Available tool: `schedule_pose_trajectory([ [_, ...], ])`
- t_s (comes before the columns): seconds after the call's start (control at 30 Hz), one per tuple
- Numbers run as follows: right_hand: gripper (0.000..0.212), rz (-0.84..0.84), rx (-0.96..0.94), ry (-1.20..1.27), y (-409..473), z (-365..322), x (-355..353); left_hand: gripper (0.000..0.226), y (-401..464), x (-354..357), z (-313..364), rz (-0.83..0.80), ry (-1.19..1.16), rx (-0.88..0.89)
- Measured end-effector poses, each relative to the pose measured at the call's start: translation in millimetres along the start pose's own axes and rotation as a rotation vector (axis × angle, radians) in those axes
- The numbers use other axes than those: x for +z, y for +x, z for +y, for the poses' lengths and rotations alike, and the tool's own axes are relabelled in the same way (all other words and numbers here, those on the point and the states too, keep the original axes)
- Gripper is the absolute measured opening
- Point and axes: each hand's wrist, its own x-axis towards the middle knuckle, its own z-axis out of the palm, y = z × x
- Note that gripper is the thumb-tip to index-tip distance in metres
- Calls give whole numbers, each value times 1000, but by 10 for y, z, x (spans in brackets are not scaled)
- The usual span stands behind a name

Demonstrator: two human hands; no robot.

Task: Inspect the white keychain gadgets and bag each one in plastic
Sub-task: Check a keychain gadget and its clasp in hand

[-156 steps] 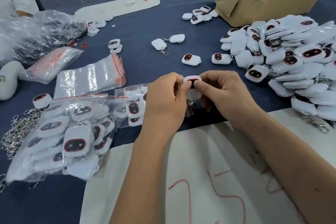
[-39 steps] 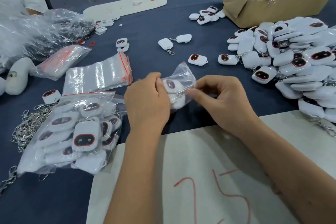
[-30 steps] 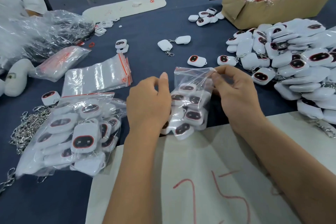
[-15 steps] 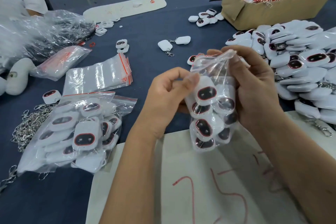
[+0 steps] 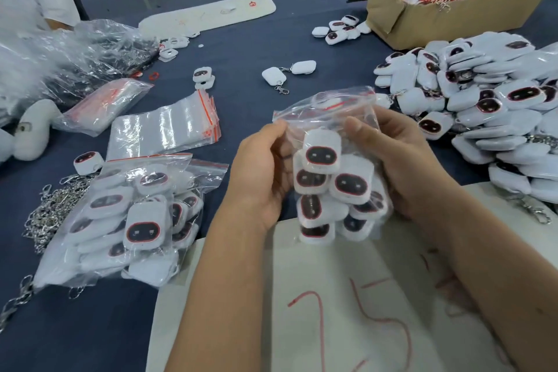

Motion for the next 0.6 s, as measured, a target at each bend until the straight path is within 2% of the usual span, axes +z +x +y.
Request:
schedule_pose_trajectory([
  [0.07,10,50,-2,-7,-1,10,-9,20,-1,15,-8,-23,49,-14],
  [0.17,32,253,34,-200,52,91,-8,17,12,2,-22,-11,181,-6],
  [0.2,33,317,23,-284,73,111,-11,15,3,-22,-11,-19,192,-13],
  [0.27,30,390,-17,-406,96,146,-27,17,-7,-96,7,-44,203,-30],
  [0.37,22,391,-77,-484,103,173,-80,22,-11,-149,5,-34,208,-6],
  [0.5,5,406,-115,-456,109,187,-100,21,0,-143,-37,-1,262,91],
  [0.6,4,482,-97,-321,116,180,-119,15,23,-178,-47,-30,356,132],
])
